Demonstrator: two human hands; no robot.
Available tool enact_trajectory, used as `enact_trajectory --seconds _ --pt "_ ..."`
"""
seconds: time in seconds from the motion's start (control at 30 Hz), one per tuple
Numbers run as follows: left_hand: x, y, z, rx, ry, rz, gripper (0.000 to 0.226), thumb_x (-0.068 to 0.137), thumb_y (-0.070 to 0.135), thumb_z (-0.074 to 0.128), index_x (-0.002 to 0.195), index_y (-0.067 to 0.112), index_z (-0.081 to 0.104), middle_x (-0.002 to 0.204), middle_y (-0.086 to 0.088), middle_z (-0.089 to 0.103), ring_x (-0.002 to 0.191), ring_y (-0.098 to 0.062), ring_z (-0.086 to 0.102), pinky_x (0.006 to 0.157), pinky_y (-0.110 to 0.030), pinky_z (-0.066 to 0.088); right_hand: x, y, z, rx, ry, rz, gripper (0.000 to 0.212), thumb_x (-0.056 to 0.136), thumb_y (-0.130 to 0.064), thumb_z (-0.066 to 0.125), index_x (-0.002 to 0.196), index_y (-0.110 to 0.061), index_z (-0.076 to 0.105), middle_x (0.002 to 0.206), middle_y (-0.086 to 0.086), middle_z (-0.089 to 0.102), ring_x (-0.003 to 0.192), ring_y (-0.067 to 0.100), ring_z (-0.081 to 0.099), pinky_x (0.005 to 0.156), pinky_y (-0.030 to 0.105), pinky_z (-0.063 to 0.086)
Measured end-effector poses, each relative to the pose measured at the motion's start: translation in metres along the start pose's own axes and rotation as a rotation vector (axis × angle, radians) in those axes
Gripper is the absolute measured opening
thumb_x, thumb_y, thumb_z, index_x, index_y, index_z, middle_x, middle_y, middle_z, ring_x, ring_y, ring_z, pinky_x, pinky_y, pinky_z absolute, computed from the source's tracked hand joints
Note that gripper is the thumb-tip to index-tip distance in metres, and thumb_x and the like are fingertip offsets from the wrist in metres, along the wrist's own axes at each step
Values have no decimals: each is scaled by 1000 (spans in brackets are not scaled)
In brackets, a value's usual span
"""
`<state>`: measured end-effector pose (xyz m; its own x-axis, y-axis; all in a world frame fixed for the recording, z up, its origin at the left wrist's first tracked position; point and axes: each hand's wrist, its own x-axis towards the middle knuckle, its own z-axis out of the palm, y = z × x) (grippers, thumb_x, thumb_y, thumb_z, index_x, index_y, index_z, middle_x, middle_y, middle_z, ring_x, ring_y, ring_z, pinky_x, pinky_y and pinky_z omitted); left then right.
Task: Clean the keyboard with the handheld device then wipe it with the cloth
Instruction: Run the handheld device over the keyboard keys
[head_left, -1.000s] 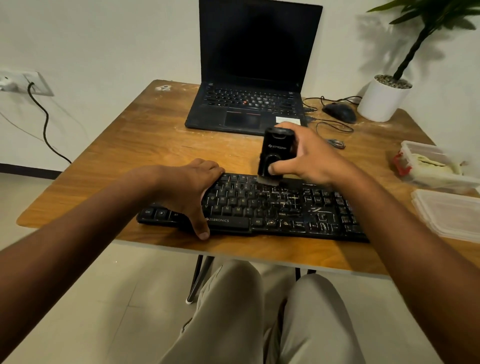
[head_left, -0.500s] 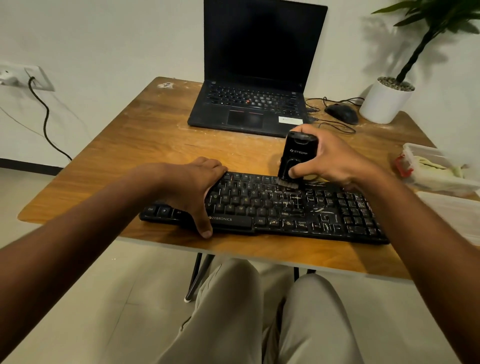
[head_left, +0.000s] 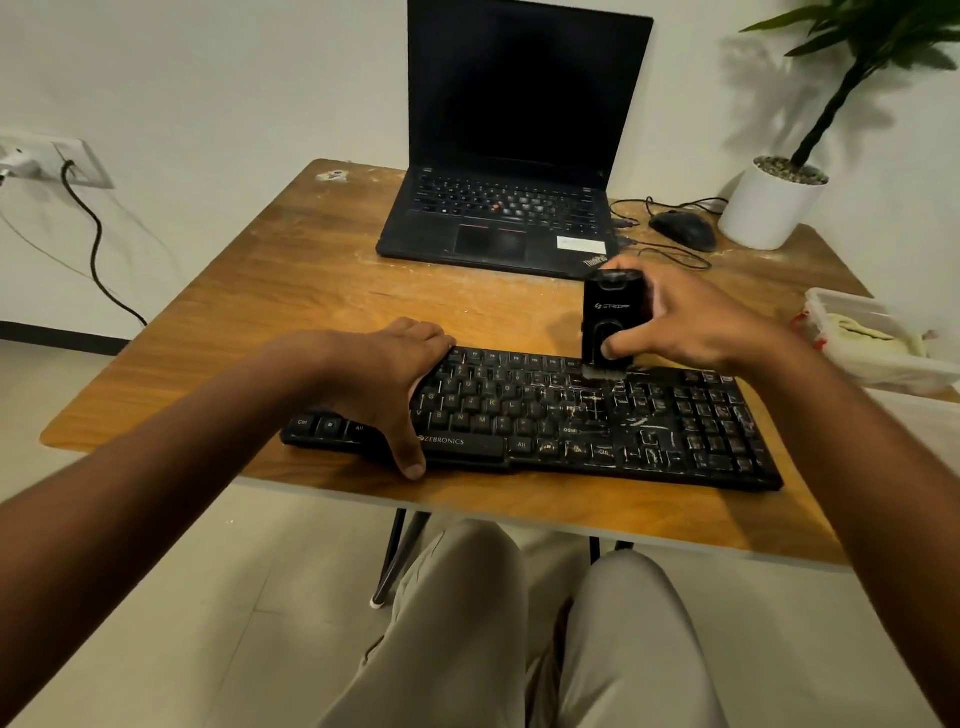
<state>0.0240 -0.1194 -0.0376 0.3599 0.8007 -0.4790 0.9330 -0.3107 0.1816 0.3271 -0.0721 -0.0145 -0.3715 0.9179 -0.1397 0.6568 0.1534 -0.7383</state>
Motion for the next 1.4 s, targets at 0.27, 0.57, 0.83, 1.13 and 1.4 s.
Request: enact_trajectory --seconds 0.27,0.57,0.83,1.13,1.4 --pt "-2 3 -2 11 -14 -2 143 58 51 95 163 24 1 165 5 9 151 -18 10 124 -41 19 9 -23 51 62 -3 -169 62 73 -6 84 122 -30 55 116 2 68 110 20 68 91 49 60" --pt "-2 -1 0 -14 -1 0 146 56 52 95 163 26 0 166 8 6 152 -17 8 123 -39 17 -23 -10 21 -108 80 -135 57 75 -6 84 113 -41 60 112 -11 68 111 8 62 100 39 52" --pt "-1 -3 2 -11 -4 4 146 56 54 95 163 27 -1 167 9 4 152 -18 6 124 -40 17 -16 -25 66 -139 71 -264 52 78 -10 84 113 -42 62 110 -16 68 105 1 61 87 14 47" --pt "-1 -1 0 -14 3 5 143 58 51 95 163 25 1 166 7 7 151 -17 9 123 -40 19 -36 -10 28 -168 141 -157 54 77 -8 84 113 -42 59 108 -17 65 101 -4 58 80 15 42" --pt "0 -3 1 0 -7 9 147 56 55 95 163 26 -1 166 8 4 152 -17 6 125 -42 17 -19 -21 71 -104 127 -256 47 80 -12 83 113 -39 63 105 -14 69 100 0 63 83 16 51"
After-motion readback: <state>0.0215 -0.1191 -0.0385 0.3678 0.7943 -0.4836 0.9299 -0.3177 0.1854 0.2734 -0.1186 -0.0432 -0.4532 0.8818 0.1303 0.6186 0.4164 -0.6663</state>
